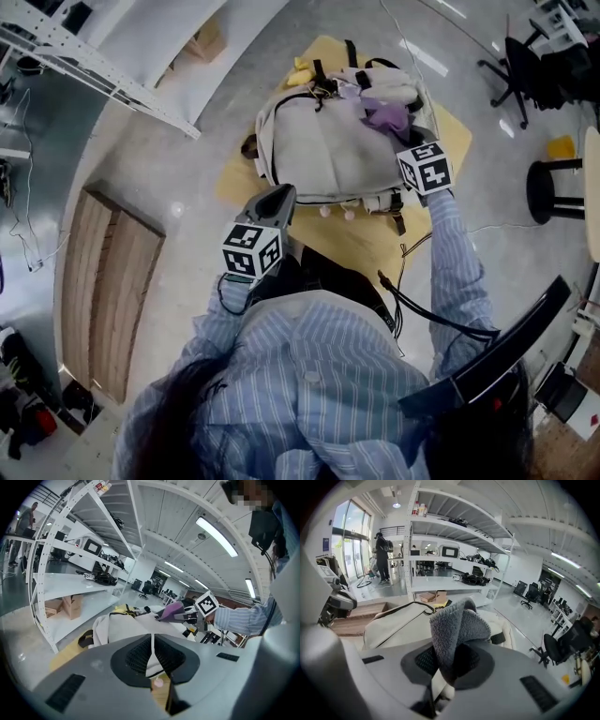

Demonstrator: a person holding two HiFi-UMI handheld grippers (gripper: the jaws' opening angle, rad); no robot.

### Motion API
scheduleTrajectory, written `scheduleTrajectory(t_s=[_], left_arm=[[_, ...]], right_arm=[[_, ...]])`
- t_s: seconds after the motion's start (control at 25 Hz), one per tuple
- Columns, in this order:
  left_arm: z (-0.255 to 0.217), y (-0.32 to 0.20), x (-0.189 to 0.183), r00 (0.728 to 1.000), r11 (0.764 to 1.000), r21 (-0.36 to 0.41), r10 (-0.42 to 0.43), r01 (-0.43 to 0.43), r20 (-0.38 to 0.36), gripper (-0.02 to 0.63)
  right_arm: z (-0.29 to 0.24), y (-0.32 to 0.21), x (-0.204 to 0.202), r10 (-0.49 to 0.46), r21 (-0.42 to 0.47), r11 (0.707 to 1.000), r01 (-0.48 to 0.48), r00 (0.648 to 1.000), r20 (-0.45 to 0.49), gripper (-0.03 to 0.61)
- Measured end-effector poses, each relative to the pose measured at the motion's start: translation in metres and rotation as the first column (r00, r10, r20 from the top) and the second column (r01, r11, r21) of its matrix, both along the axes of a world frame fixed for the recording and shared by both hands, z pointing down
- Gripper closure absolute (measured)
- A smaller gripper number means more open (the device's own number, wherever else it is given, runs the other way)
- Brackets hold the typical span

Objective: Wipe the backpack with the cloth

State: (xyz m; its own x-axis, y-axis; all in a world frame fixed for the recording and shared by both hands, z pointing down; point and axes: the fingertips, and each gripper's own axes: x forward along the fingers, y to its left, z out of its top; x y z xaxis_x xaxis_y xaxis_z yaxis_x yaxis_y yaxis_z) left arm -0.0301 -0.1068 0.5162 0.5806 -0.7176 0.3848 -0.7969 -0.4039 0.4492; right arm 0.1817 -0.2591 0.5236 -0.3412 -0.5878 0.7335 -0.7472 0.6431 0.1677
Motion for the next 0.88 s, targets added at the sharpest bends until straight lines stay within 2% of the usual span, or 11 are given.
scheduleTrajectory(t_s=[0.52, 0.76, 0.88], left_arm=[[-0.003, 0.003, 0.025, 0.992, 0.992, 0.009, 0.122, -0.122, -0.023, 0.592], [0.001, 0.004, 0.038, 0.988, 0.991, -0.017, 0.131, -0.133, -0.076, 0.592], [0.002, 0.003, 0.046, 0.987, 0.989, -0.013, 0.143, -0.145, -0.076, 0.592]], right_arm=[[0.003, 0.144, 0.018, 0.095, -0.062, 0.994, -0.093, 0.995, 0.036, 0.529], [0.015, 0.198, 0.024, 0.156, -0.122, 0.982, -0.147, 0.986, 0.061, 0.529], [0.019, 0.213, 0.029, 0.159, -0.143, 0.978, -0.150, 0.986, 0.053, 0.529]])
